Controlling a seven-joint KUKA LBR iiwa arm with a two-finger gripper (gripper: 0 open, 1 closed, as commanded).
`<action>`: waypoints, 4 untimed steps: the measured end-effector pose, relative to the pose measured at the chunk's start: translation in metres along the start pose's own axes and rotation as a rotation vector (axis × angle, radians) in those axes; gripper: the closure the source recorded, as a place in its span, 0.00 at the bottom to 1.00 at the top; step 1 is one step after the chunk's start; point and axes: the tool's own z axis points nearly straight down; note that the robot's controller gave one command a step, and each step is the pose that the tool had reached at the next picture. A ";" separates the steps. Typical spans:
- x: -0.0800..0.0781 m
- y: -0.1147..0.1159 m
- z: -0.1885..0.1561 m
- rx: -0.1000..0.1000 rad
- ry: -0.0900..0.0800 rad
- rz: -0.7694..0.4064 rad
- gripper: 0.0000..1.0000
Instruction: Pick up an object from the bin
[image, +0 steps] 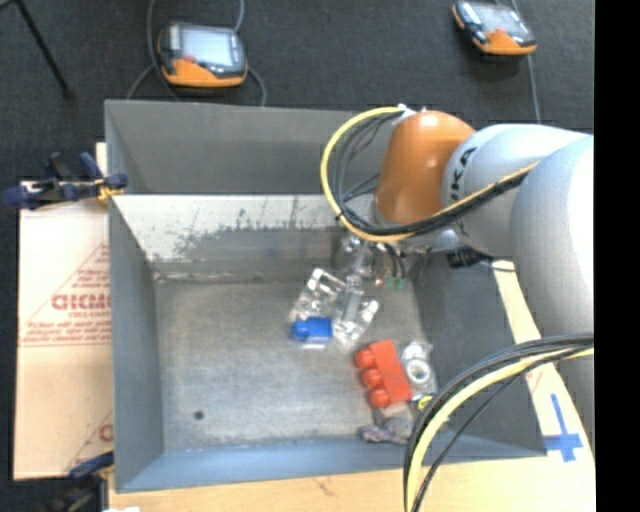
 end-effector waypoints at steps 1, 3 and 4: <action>0.030 0.028 0.009 0.000 -0.007 -0.171 0.00; 0.049 0.012 0.015 -0.002 -0.002 -0.584 1.00; 0.040 0.013 -0.088 0.001 -0.002 -0.571 1.00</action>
Offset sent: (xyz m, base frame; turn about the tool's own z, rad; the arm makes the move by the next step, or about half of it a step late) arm -0.0291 0.0347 -0.0165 -0.1728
